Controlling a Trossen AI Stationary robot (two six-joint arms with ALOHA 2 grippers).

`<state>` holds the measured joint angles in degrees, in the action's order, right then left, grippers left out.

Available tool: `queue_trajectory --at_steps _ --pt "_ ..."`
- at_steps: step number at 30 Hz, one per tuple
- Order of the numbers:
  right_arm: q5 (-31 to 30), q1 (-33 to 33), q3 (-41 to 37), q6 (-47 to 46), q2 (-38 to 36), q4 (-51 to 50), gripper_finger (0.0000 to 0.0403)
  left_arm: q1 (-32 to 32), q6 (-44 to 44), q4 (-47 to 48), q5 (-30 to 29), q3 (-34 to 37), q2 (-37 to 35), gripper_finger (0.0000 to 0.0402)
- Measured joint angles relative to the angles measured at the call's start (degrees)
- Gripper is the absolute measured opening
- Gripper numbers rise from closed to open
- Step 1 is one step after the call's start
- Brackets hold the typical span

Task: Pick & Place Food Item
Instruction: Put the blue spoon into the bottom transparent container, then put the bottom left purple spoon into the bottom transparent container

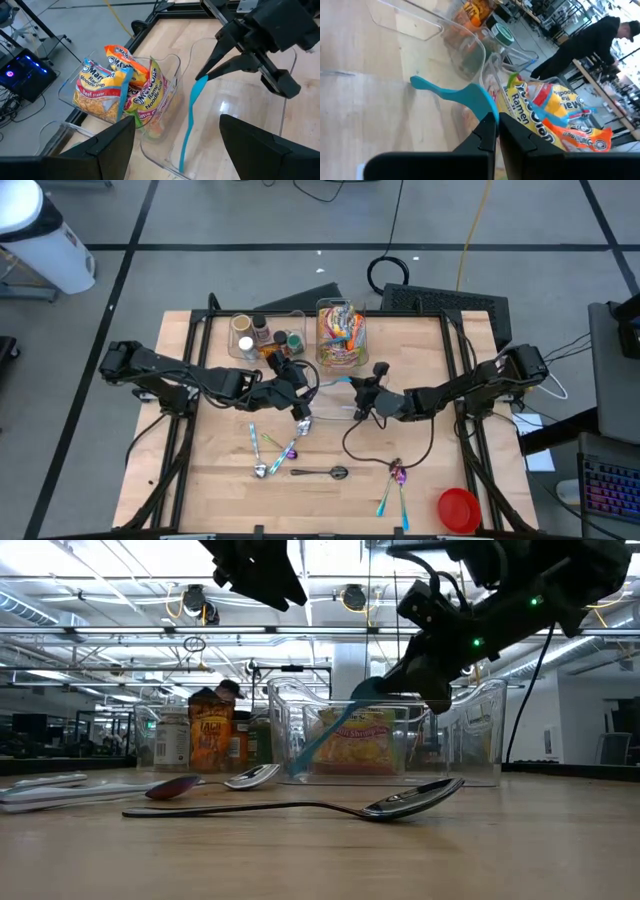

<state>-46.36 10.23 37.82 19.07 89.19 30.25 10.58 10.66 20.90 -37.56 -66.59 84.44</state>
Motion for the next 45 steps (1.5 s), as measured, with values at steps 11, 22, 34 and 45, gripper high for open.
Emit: queue_trajectory --at_steps 11,22,34,45 --pt "8.06 -2.87 -0.07 -9.12 0.04 -1.03 0.0115 -0.01 0.13 -0.01 0.00 0.00 0.00 0.0299" --pt "16.60 -3.83 -0.08 -12.17 -9.64 -4.83 0.0186 -0.02 0.10 -0.03 0.00 0.00 0.00 0.0299" --pt "43.80 3.08 -0.06 -31.18 -33.49 -26.79 0.0187 -0.06 0.09 -0.10 0.00 0.00 0.00 0.0299" --pt "55.27 12.65 -1.35 -61.50 -34.62 -50.89 0.0165 -0.06 1.31 -0.10 0.08 0.00 0.00 0.0299"
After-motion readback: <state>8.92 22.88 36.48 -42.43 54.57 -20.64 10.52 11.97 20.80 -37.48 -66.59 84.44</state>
